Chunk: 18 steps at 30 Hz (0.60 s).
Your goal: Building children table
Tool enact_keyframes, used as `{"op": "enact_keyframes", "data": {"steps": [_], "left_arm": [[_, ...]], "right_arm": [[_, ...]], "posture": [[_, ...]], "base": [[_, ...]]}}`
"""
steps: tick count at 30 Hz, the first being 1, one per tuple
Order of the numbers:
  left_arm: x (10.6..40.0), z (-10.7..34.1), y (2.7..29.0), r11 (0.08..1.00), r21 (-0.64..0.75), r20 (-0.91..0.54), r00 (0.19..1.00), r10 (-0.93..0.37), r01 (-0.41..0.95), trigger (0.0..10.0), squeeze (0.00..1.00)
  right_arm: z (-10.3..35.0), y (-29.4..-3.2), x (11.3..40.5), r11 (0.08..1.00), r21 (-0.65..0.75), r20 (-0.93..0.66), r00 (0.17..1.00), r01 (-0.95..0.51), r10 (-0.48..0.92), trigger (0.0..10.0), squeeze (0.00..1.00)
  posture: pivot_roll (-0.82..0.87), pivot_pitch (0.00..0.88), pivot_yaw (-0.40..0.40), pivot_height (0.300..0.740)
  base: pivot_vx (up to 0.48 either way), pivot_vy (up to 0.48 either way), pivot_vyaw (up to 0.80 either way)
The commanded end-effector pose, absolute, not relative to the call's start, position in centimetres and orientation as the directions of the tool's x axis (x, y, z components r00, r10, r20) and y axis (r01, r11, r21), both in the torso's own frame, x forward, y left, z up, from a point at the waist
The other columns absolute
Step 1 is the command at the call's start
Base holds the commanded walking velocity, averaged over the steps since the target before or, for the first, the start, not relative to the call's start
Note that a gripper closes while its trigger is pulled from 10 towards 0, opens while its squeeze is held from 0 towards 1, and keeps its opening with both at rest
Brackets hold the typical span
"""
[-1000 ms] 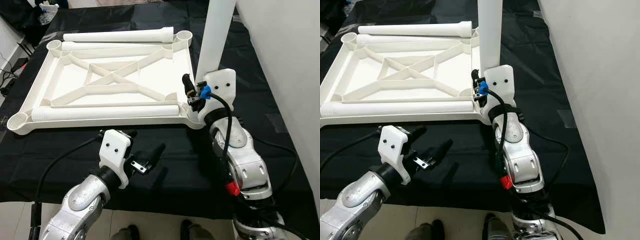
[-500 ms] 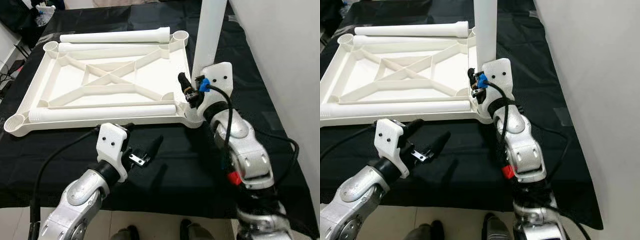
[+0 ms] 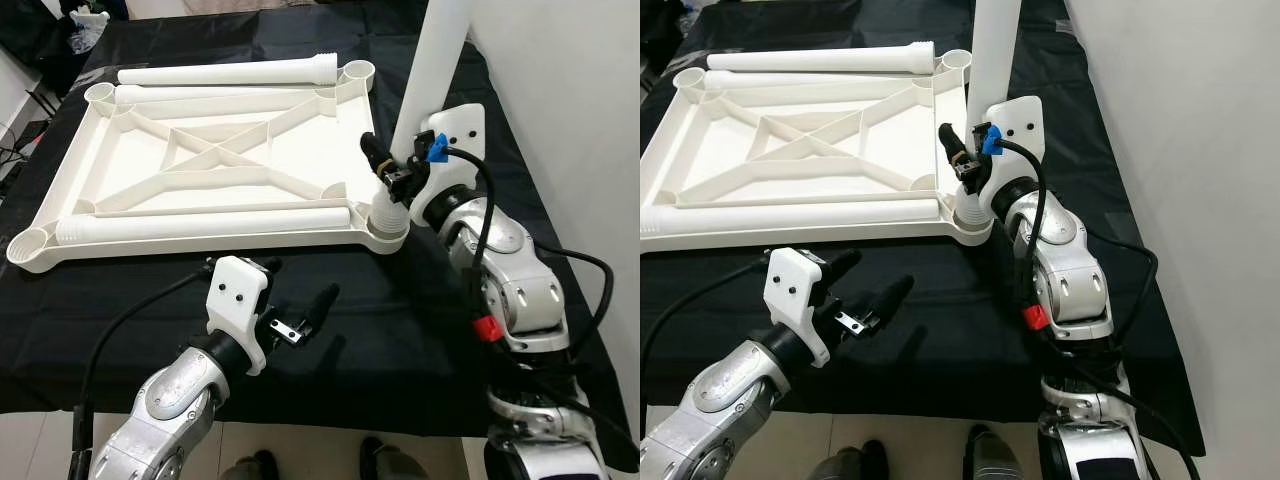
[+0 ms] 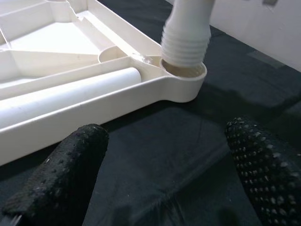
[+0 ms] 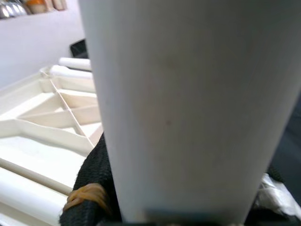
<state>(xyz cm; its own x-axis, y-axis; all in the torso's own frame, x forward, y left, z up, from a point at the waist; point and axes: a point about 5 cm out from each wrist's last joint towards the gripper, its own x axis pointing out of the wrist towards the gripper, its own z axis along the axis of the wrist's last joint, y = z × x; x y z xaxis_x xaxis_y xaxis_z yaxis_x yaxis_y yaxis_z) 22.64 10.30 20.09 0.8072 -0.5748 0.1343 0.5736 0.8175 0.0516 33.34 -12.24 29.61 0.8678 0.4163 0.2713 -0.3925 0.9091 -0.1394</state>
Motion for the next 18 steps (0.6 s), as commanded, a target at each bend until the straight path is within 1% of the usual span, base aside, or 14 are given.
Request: {"op": "enact_keyframes", "data": {"steps": [1, 3, 4, 7, 9, 11, 14, 15, 16, 17, 18], "left_arm": [[22.6, 19.2, 10.4, 0.818, 0.048, 0.1, 0.812, -0.575, 0.573, 10.0, 0.0], [22.5, 19.2, 10.4, 0.819, 0.048, 0.098, 0.813, -0.574, 0.572, 10.0, 0.0], [22.5, 19.2, 10.4, 0.819, 0.048, 0.098, 0.813, -0.573, 0.572, 10.0, 0.0], [22.5, 19.2, 10.4, 0.819, 0.048, 0.099, 0.814, -0.573, 0.571, 10.0, 0.0], [22.6, 19.1, 10.4, 0.819, 0.046, 0.098, 0.814, -0.573, 0.571, 10.0, 0.0], [22.5, 19.1, 10.3, 0.816, 0.045, 0.094, 0.811, -0.577, 0.576, 10.0, 0.0], [22.5, 19.0, 10.3, 0.815, 0.045, 0.093, 0.81, -0.579, 0.577, 10.0, 0.0], [22.4, 19.0, 10.2, 0.812, 0.041, 0.09, 0.808, -0.583, 0.582, 10.0, 0.0], [22.4, 19.0, 10.2, 0.812, 0.041, 0.09, 0.808, -0.583, 0.582, 10.0, 0.0], [22.3, 18.9, 10.2, 0.809, 0.039, 0.087, 0.805, -0.587, 0.586, 10.0, 0.0], [22.3, 18.9, 10.2, 0.809, 0.039, 0.087, 0.805, -0.587, 0.586, 10.0, 0.0]], "right_arm": [[30.4, -12.0, 33.1, 0.899, -0.144, 0.312, 0.843, -0.415, 0.439, 10.0, 0.0], [30.8, -12.1, 33.2, 0.89, -0.152, 0.321, 0.831, -0.429, 0.455, 10.0, 0.0], [30.8, -11.8, 33.2, 0.86, -0.171, 0.314, 0.801, -0.481, 0.511, 10.0, 0.0], [30.7, -11.6, 33.1, 0.835, -0.184, 0.307, 0.777, -0.518, 0.55, 10.0, 0.0], [30.3, -11.2, 33.0, 0.723, -0.251, 0.26, 0.675, -0.644, 0.691, 10.0, 0.0], [30.2, -11.6, 33.3, 0.629, -0.288, 0.234, 0.584, -0.722, 0.777, 10.0, 0.0], [30.3, -11.7, 33.3, 0.609, -0.292, 0.232, 0.563, -0.738, 0.793, 10.0, 0.0], [30.6, -12.2, 33.7, 0.546, -0.279, 0.231, 0.497, -0.79, 0.837, 10.0, 0.0], [30.6, -12.2, 33.7, 0.546, -0.279, 0.231, 0.497, -0.79, 0.837, 10.0, 0.0], [31.0, -12.7, 34.1, 0.485, -0.271, 0.229, 0.434, -0.831, 0.871, 10.0, 0.0], [31.0, -12.7, 34.1, 0.485, -0.271, 0.229, 0.434, -0.831, 0.871, 10.0, 0.0]], "posture": [[0.05, 0.285, 0.018, 0.74], [0.05, 0.285, 0.015, 0.74], [0.06, 0.285, 0.013, 0.74], [0.06, 0.285, 0.013, 0.74], [0.06, 0.285, 0.015, 0.74], [0.06, 0.284, 0.017, 0.74], [0.06, 0.284, 0.017, 0.74], [0.07, 0.285, 0.017, 0.74], [0.07, 0.285, 0.017, 0.74], [0.07, 0.285, 0.017, 0.74], [0.07, 0.285, 0.017, 0.74]], "base": [[0.0, 0.0, 0.0], [0.0, 0.0, 0.0], [0.0, 0.0, 0.0], [0.0, 0.0, 0.0], [0.0, 0.0, 0.0], [0.0, 0.0, 0.0], [0.0, 0.0, 0.0], [0.0, 0.0, 0.0], [0.0, 0.0, 0.0], [0.0, 0.0, 0.0], [0.0, 0.0, 0.0]]}}
